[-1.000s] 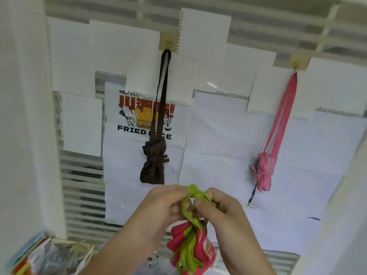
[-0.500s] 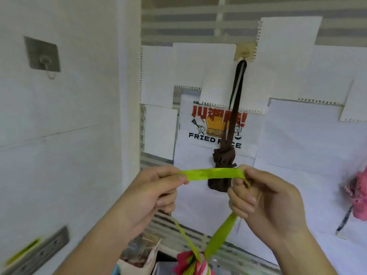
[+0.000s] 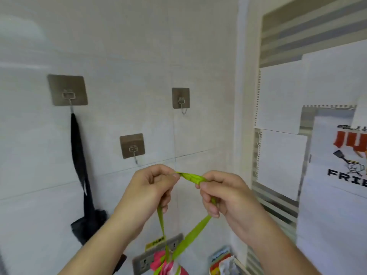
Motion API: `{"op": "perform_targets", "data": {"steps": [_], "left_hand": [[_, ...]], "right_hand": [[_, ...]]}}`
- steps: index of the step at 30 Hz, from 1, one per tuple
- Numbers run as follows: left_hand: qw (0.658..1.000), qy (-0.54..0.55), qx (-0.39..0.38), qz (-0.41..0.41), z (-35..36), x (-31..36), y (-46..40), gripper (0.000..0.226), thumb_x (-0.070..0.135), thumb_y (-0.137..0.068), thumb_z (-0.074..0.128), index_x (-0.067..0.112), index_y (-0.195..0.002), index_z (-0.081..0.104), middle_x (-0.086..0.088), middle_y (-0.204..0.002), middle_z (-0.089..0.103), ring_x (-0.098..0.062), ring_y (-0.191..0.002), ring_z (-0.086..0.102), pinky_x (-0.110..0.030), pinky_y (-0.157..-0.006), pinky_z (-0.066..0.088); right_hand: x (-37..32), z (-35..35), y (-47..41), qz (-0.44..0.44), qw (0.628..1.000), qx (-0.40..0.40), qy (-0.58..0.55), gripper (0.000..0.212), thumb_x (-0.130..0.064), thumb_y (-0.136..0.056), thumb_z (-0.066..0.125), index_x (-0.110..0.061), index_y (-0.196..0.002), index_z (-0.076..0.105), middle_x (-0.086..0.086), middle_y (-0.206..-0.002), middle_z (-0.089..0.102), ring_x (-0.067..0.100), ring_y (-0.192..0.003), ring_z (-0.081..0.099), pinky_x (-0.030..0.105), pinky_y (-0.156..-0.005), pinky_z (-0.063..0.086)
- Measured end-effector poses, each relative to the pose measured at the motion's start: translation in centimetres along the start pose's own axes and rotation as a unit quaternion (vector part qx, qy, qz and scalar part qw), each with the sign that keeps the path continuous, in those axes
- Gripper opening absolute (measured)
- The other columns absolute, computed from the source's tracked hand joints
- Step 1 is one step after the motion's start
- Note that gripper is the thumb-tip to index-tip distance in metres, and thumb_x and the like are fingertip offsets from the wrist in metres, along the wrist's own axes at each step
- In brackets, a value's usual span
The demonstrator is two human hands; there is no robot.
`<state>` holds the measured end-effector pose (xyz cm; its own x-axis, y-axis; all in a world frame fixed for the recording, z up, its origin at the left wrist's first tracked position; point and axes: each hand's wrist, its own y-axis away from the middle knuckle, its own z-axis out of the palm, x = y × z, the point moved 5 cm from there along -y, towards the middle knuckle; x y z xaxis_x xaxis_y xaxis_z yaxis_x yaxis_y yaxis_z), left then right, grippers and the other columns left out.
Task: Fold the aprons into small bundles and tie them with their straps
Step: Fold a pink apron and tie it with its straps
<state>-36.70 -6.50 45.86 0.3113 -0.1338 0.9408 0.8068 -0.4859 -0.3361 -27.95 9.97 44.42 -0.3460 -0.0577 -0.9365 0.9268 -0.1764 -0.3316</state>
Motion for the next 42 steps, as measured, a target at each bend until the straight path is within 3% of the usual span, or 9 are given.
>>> {"op": "perform_targets", "data": {"steps": [4, 10, 17, 21, 25, 28, 32, 35, 42], "left_hand": [[0.987, -0.07, 0.145, 0.023, -5.3, 1.0, -0.4, 0.015, 0.008, -0.097, 0.066, 0.0, -0.085, 0.067, -0.01, -0.06, 0.05, -0.023, -0.048, 0.046, -0.032, -0.045, 0.047], [0.924, -0.251, 0.284, 0.04, -10.4, 2.1, -2.3, 0.021, 0.022, -0.097, 0.064, 0.013, -0.079, 0.07, -0.004, -0.069, 0.071, -0.023, -0.057, 0.073, -0.048, -0.061, 0.064], [0.844, -0.454, 0.285, 0.001, -10.8, -1.1, -4.1, 0.023, 0.032, -0.092, 0.06, 0.022, -0.072, 0.066, 0.007, -0.065, 0.068, -0.013, -0.061, 0.065, -0.036, -0.061, 0.06], [0.863, -0.437, 0.253, -0.004, -9.7, -4.7, -4.5, 0.036, 0.031, -0.098, 0.057, 0.018, -0.064, 0.06, -0.001, -0.056, 0.066, -0.02, -0.054, 0.066, -0.046, -0.057, 0.06], [0.868, -0.41, 0.279, 0.026, -7.6, -5.7, -3.6, 0.011, 0.035, -0.101, 0.06, 0.025, -0.097, 0.06, 0.006, -0.092, 0.067, -0.012, -0.075, 0.065, -0.037, -0.063, 0.055], [0.859, -0.397, 0.313, 0.078, -5.7, -6.0, -0.9, 0.024, 0.031, -0.101, 0.062, 0.019, -0.118, 0.05, 0.002, -0.112, 0.052, -0.011, -0.083, 0.055, -0.025, -0.065, 0.042], [0.923, -0.32, 0.208, 0.044, -0.4, -10.2, 2.8, 0.005, 0.02, -0.099, 0.064, 0.024, -0.098, 0.06, 0.004, -0.083, 0.066, -0.007, -0.074, 0.062, -0.013, -0.062, 0.045], [0.964, -0.257, 0.065, -0.015, 4.9, -16.3, 5.9, 0.011, 0.019, -0.1, 0.062, 0.024, -0.091, 0.065, 0.001, -0.073, 0.067, -0.015, -0.061, 0.061, -0.027, -0.059, 0.051], [0.972, -0.146, -0.139, -0.118, 17.9, -28.5, 13.5, 0.022, 0.011, -0.103, 0.057, 0.022, -0.087, 0.066, -0.01, -0.067, 0.061, -0.019, -0.057, 0.054, -0.036, -0.059, 0.048]], "right_hand": [[0.4, 4.1, -5.5, -0.01, 0.999, -0.017, 0.044, 0.012, -0.004, -0.093, 0.067, 0.005, -0.086, 0.065, 0.009, -0.064, 0.052, 0.019, -0.046, 0.041, 0.024, -0.044, 0.025], [1.9, 8.9, -13.0, -0.024, 0.99, 0.032, 0.137, 0.018, -0.012, -0.089, 0.065, -0.018, -0.073, 0.071, 0.001, -0.059, 0.061, 0.019, -0.047, 0.049, 0.027, -0.049, 0.038], [6.9, 8.6, -14.7, 0.001, 0.972, 0.097, 0.216, 0.02, -0.023, -0.065, 0.052, -0.024, -0.072, 0.071, 0.0, -0.063, 0.07, 0.024, -0.063, 0.071, 0.037, -0.062, 0.058], [9.6, 9.0, -14.5, 0.006, 0.972, 0.073, 0.224, 0.011, -0.026, -0.07, 0.06, -0.017, -0.073, 0.064, 0.008, -0.064, 0.068, 0.028, -0.06, 0.068, 0.048, -0.058, 0.059], [9.6, 7.9, -13.3, -0.016, 0.96, 0.039, 0.276, 0.006, -0.019, -0.084, 0.066, -0.021, -0.079, 0.067, -0.007, -0.066, 0.068, 0.009, -0.065, 0.064, 0.031, -0.065, 0.057], [10.9, 4.8, -10.3, -0.004, 0.954, 0.056, 0.296, 0.01, -0.021, -0.089, 0.068, -0.026, -0.098, 0.065, -0.011, -0.088, 0.067, 0.004, -0.08, 0.064, 0.019, -0.071, 0.053], [14.9, -0.2, -2.4, 0.034, 0.951, 0.107, 0.289, 0.006, -0.018, -0.091, 0.064, -0.022, -0.088, 0.065, -0.008, -0.078, 0.066, 0.014, -0.075, 0.066, 0.037, -0.073, 0.058], [20.1, -3.3, 5.9, 0.12, 0.943, 0.128, 0.282, 0.011, -0.018, -0.093, 0.06, -0.022, -0.085, 0.065, -0.007, -0.071, 0.064, 0.014, -0.069, 0.062, 0.034, -0.065, 0.052], [32.9, -9.8, 29.6, 0.389, 0.851, 0.204, 0.289, 0.028, -0.017, -0.095, 0.048, -0.03, -0.071, 0.054, -0.01, -0.071, 0.057, 0.01, -0.071, 0.051, 0.027, -0.068, 0.046]]}}
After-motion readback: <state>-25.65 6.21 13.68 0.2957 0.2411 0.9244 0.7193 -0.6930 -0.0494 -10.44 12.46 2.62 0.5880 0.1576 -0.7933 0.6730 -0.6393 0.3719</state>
